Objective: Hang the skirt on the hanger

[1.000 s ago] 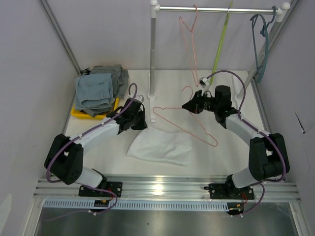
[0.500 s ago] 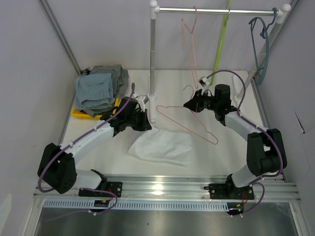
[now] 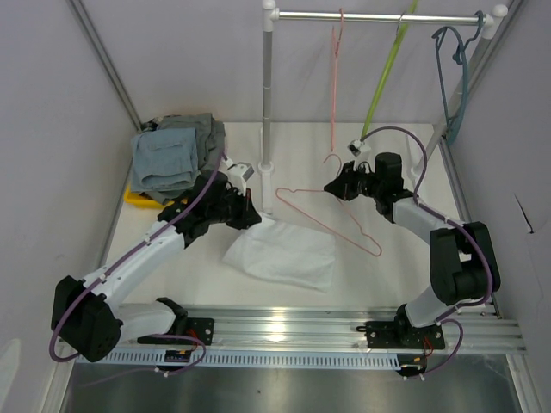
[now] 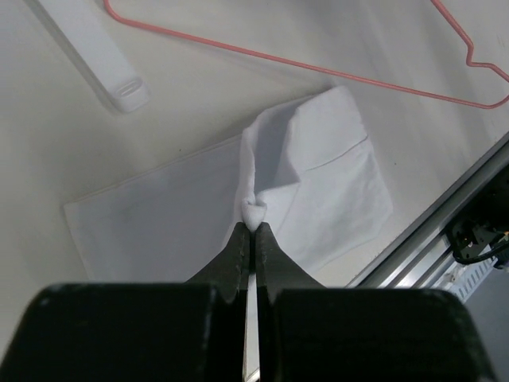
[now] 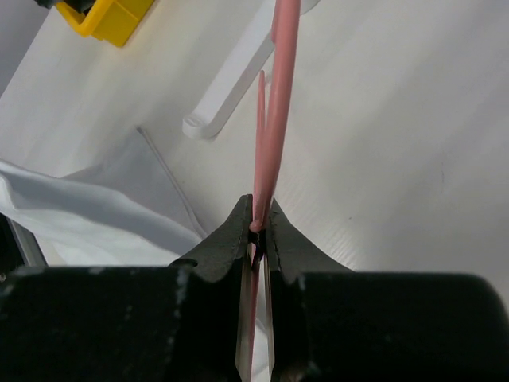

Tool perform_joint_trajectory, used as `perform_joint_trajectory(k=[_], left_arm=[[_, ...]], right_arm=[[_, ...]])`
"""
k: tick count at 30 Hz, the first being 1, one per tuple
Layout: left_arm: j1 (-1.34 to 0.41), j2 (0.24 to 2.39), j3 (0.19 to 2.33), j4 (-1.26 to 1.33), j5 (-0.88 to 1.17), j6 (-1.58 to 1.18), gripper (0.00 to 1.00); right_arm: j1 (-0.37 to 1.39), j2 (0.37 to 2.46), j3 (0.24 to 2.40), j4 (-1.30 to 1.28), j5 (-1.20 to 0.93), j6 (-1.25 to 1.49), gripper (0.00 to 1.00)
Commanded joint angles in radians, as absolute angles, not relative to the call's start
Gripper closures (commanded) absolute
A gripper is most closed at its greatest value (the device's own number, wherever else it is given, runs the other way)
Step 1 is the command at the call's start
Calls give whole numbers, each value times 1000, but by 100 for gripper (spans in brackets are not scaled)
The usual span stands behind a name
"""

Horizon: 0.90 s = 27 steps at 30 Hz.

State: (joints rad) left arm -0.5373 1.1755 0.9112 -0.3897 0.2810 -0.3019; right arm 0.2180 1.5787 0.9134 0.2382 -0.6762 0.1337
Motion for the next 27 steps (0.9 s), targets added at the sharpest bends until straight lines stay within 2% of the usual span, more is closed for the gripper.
perform_joint_trajectory(k=[1,8,15,16,18,21,24,27], left_arm=[[-502,1166,904,-367,264,-282,100],[-502,1131,876,-328,340,-308,100],[-497,1222,894,-422,200,-328,100],[-497,1238,900,-431,155,-343,97],[-497,1259,925,-445,97,-362,83],[-500,1298,972,-469,5,-377,51],[-549,1307,1025,-476,-81,-374,27],[-670,1322,1087,-471,-179,-362,26]], right_arm=[[213,1556,896,236,-614,120,100],[209,1488,838,193,-526,98,100],[204,1479,733,317,-535,170,100],[204,1473,729,316,-526,170,100],[204,1453,723,310,-514,163,100],[203,1442,729,301,-506,170,100],[204,1416,723,293,-465,170,100],[201,1394,726,282,-422,170,100]])
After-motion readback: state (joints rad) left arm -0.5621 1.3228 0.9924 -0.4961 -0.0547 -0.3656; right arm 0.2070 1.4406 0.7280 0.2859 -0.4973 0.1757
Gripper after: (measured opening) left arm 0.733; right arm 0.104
